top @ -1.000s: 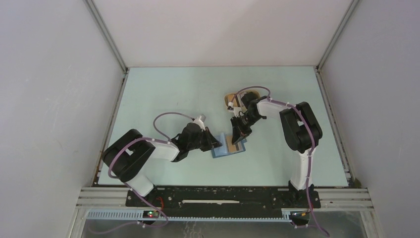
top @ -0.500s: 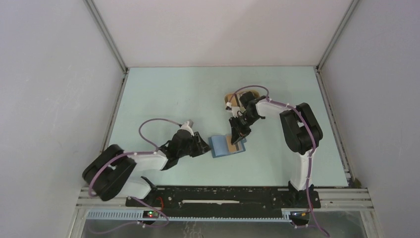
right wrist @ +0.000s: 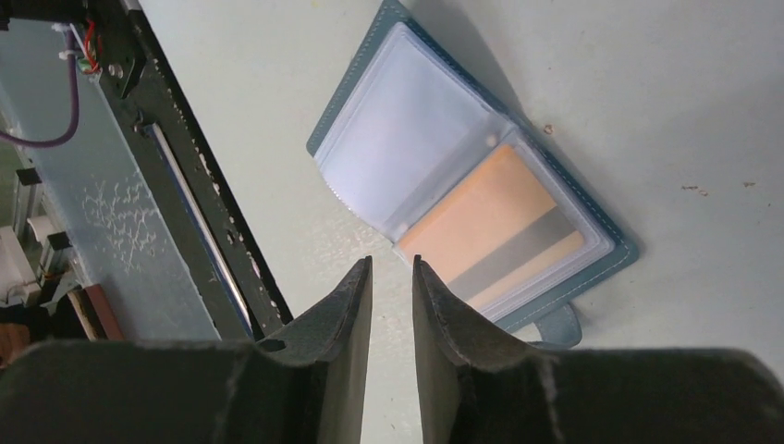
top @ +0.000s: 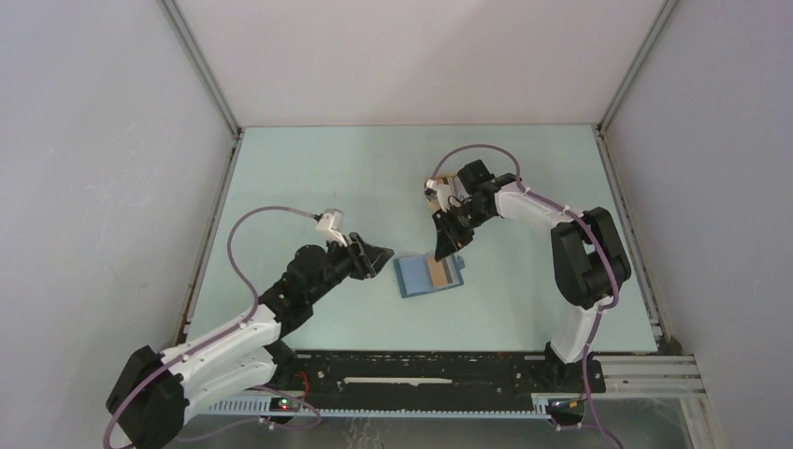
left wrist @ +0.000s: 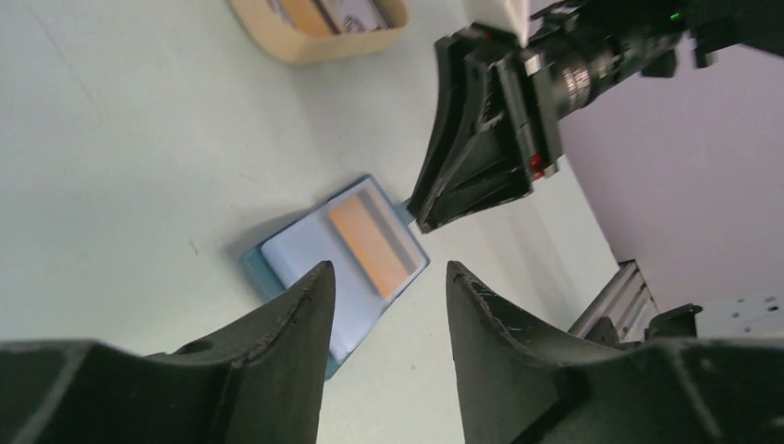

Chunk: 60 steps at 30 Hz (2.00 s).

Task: Put the credit cards into the card holder
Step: Turn over the card slot in the card holder, then pick up the credit card from the storage box.

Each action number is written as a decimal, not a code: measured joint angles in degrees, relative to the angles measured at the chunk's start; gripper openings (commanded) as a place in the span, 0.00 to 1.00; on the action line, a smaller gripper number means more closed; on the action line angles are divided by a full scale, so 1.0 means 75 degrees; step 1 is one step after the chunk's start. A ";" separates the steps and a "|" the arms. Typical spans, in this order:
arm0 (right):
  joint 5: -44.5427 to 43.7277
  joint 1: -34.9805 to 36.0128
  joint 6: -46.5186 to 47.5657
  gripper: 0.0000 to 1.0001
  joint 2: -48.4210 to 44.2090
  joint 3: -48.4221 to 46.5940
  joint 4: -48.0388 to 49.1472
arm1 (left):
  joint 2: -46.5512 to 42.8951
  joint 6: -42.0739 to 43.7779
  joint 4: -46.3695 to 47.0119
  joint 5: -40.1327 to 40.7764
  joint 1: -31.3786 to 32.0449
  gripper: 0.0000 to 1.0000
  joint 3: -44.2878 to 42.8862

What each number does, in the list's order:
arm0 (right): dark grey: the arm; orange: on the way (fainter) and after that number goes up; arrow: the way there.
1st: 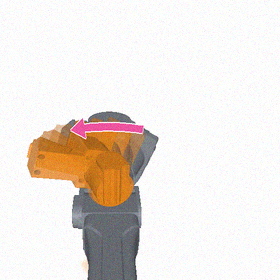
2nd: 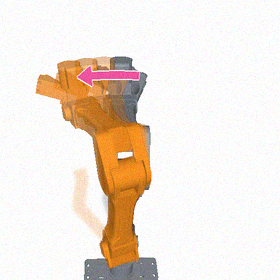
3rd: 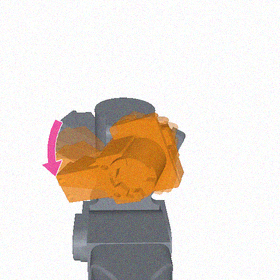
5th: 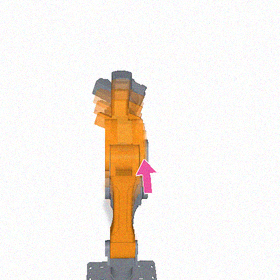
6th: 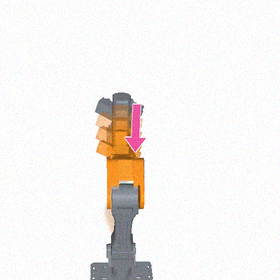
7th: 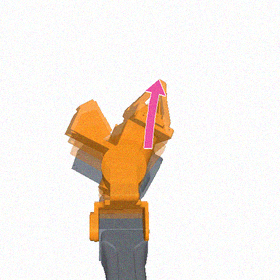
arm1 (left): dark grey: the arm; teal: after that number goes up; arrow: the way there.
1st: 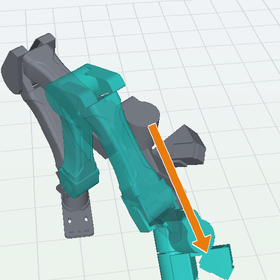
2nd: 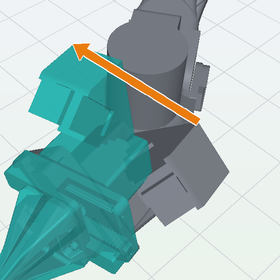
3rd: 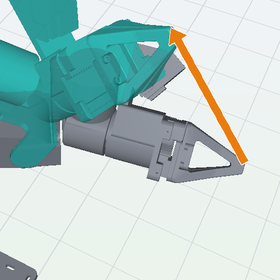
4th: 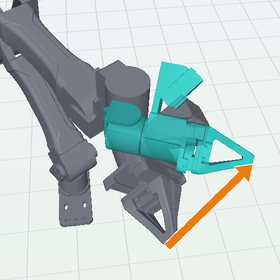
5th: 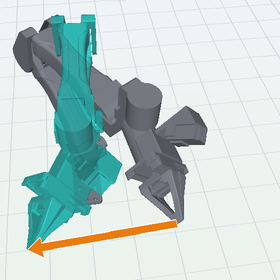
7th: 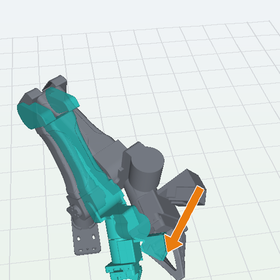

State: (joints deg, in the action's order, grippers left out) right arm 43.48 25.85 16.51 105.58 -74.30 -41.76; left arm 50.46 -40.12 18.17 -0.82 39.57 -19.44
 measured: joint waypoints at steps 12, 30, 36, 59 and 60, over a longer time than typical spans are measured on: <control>0.0248 0.0003 0.0399 0.31 -0.0207 0.0000 -0.0131 | -0.0921 0.0420 0.0385 -0.0087 -0.0023 0.81 0.0379; -0.0391 -0.1035 0.0629 0.71 -0.1399 -0.0009 -0.0061 | 0.3302 -0.0230 0.1862 -0.1451 -0.0050 0.51 -0.0143; -0.0659 -0.1982 0.0848 0.96 -0.2806 -0.0364 0.0938 | 0.2460 0.0463 0.0388 -0.0895 -0.0201 0.68 -0.0793; -0.1760 -0.2396 -0.1594 0.89 0.2897 -0.5496 -0.0469 | -0.0973 0.3733 -0.6100 0.0058 -0.2136 1.00 -0.3981; -0.1816 -0.2393 -0.1626 0.89 0.2987 -0.5616 -0.0495 | -0.0968 0.3821 -0.6216 0.0163 -0.2159 1.00 -0.3931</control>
State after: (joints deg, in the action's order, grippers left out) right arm 29.87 7.90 4.32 127.98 -116.42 -45.47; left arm 43.20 -11.46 -28.45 0.40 23.38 -48.93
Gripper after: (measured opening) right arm 0.890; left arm 0.996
